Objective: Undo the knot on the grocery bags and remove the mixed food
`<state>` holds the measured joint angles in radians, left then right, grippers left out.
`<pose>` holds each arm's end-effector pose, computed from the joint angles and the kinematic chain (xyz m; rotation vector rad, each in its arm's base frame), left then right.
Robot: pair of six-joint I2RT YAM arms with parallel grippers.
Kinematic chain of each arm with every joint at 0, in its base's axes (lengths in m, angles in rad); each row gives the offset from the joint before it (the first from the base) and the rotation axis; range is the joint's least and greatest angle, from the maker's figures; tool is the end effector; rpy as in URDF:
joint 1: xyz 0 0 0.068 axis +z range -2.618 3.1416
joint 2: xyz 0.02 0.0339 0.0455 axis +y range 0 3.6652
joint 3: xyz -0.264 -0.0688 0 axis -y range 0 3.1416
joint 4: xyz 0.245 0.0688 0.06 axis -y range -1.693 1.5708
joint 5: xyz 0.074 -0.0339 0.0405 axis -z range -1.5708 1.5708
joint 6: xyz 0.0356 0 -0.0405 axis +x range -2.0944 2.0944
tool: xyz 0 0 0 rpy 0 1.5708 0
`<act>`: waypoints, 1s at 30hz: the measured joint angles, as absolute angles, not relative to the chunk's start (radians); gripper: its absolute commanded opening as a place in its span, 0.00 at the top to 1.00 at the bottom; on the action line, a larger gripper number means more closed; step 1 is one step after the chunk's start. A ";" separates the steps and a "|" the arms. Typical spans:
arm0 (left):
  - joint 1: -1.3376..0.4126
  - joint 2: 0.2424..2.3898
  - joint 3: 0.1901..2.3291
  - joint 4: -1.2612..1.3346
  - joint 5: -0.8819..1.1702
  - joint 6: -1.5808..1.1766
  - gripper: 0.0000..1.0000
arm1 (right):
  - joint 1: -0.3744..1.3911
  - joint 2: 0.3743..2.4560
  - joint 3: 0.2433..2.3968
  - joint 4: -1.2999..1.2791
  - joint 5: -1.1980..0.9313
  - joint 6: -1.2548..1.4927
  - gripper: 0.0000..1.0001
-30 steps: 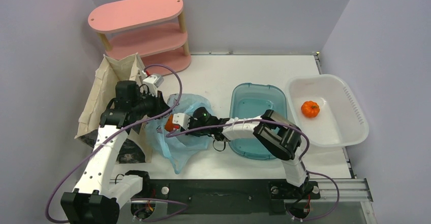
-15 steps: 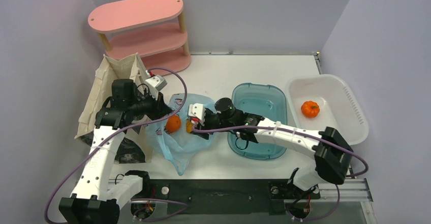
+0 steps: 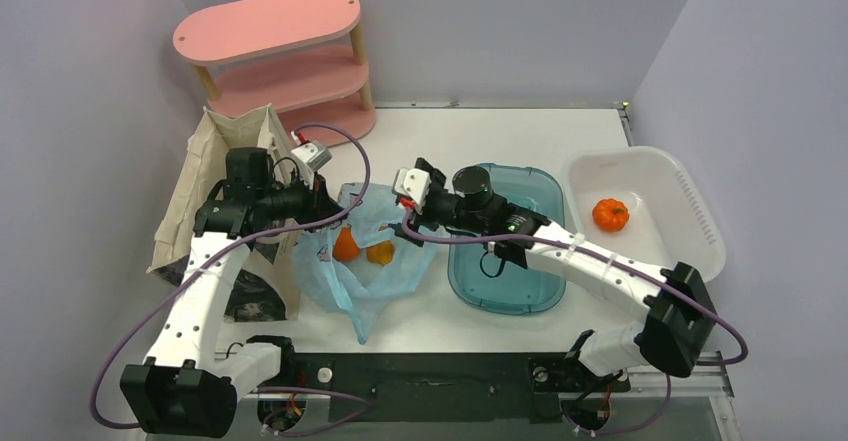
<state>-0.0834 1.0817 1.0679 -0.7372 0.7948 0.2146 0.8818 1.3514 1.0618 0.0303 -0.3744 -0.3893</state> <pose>0.2112 -0.0432 0.3357 0.7068 2.0674 -0.8390 0.1921 0.2538 0.3312 -1.3131 1.3267 0.6857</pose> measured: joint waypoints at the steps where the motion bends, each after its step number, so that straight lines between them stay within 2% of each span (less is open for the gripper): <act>1: -0.083 1.084 1.068 -0.733 0.798 0.210 1.00 | 0.879 1.370 1.062 0.037 -0.366 -0.398 0.13; 10: -0.083 1.113 1.075 -0.691 0.833 0.163 1.00 | 0.839 1.708 1.169 0.033 -0.385 -0.464 0.14; 12: -0.083 1.114 1.078 -0.691 0.846 0.165 1.00 | 0.830 1.758 1.211 -0.013 -0.411 -0.468 0.32; 13: -0.083 1.115 1.080 -0.693 0.852 0.170 1.00 | 0.827 1.776 1.233 -0.032 -0.421 -0.474 0.56; 14: -0.083 1.116 1.083 -0.694 0.860 0.175 1.00 | 0.821 1.799 1.267 -0.065 -0.437 -0.479 0.67; 15: -0.083 1.118 1.086 -0.697 0.866 0.182 1.00 | 0.815 1.819 1.303 -0.099 -0.455 -0.488 0.90; 16: -0.083 1.121 1.092 -0.704 0.871 0.192 1.00 | 0.809 1.836 1.336 -0.129 -0.469 -0.492 1.00; 22: -0.069 1.126 1.111 -0.696 0.838 0.227 0.98 | 0.790 1.797 1.340 -0.242 -0.570 -0.420 1.00; 23: -0.062 1.125 1.110 -0.679 0.813 0.224 0.83 | 0.787 1.769 1.318 -0.243 -0.588 -0.391 1.00; 25: -0.036 1.115 1.096 -0.624 0.765 0.218 0.66 | 0.786 1.687 1.255 -0.235 -0.633 -0.290 1.00; 30: 0.027 1.055 1.090 -0.564 0.710 0.236 0.62 | 0.787 1.569 1.214 -0.157 -0.736 -0.019 1.00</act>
<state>0.0269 1.0550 1.0897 -0.5640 0.7101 0.2359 0.7868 1.5692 1.2140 -0.1566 -0.7361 -0.0185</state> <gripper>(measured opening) 0.374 0.004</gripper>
